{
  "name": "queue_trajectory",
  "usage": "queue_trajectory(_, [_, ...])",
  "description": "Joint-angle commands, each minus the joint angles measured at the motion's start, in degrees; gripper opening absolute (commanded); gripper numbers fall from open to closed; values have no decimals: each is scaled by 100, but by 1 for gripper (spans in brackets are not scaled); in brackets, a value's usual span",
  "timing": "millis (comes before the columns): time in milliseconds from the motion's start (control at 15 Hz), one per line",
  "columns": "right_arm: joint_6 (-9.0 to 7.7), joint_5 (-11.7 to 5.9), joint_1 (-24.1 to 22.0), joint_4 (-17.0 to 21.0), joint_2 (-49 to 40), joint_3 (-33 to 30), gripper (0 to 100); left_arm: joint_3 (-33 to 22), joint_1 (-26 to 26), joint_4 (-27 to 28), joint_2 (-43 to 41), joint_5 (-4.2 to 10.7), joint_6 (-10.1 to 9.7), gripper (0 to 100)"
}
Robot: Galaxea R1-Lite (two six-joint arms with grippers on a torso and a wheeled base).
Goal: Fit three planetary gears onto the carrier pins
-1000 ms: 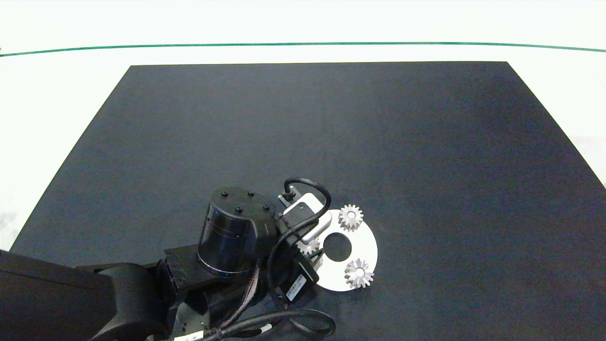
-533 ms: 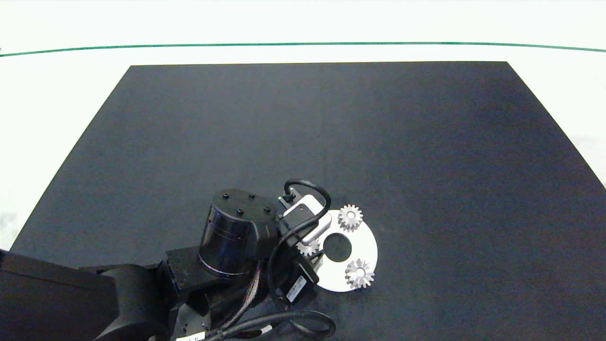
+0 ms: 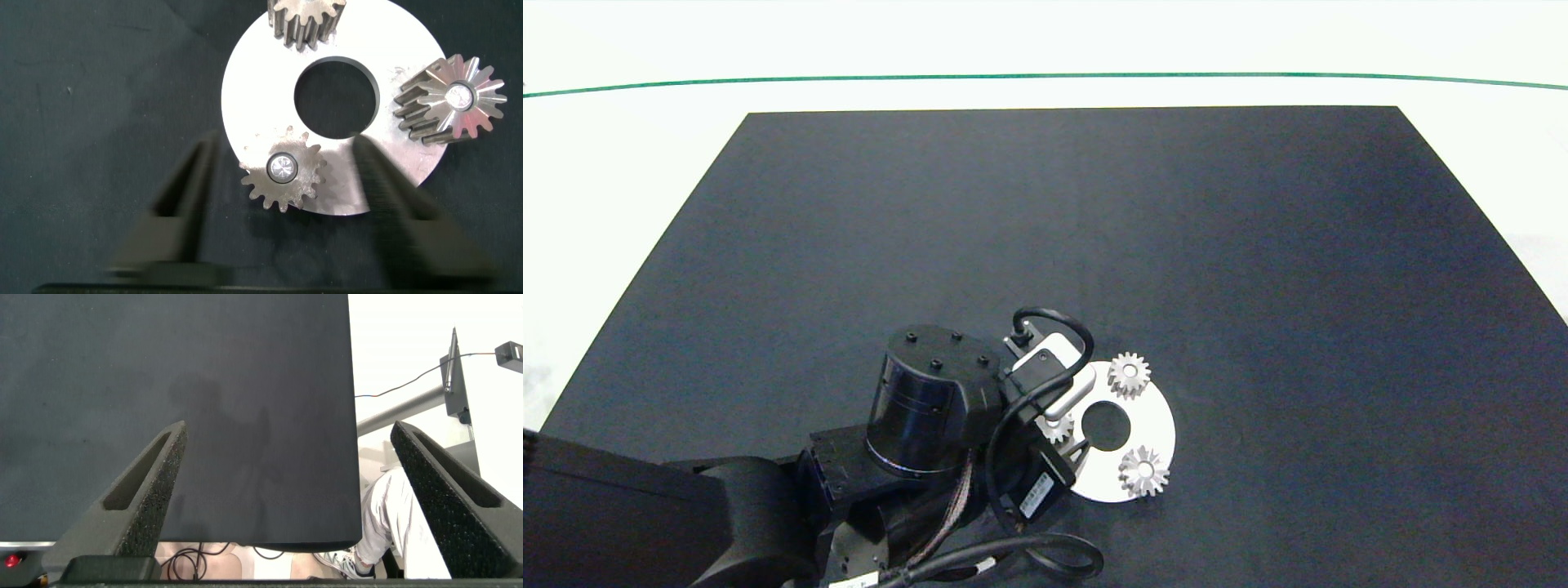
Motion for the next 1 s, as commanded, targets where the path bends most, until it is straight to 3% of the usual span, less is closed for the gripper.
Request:
queue_trajectory(67, [-2,-15,-5,19,19,4,100,49,88,-6,-177,23,4,100])
queue_trajectory(200, [-2,-15,-5,19,72,-22,100,31,431,170,-669,23,39,100])
queue_trajectory(333, [34,-15,-49,-16,291,-48,100,-22,1336,944,-1785,23,30,100])
queue_trajectory(467, [104,-15,-427,-7,414,-92,100,5,2602,1998,-3033,32,4,100])
queue_trajectory(600, [95,-15,-1094,-7,432,-84,100,-48,3850,2851,-4167,23,-330,100])
queue_trajectory(667, [86,-15,-1367,2,432,-75,100,-48,4228,3070,-4677,23,-541,100])
queue_trajectory(733, [78,-15,-1587,19,362,-48,100,5,4430,3317,-5204,23,-682,100])
queue_trajectory(800, [34,-15,-1824,28,168,13,100,40,4448,3800,-5978,23,-708,100])
queue_trajectory(1000, [-72,73,-1929,81,-113,48,100,145,4518,4732,-7480,23,-735,100])
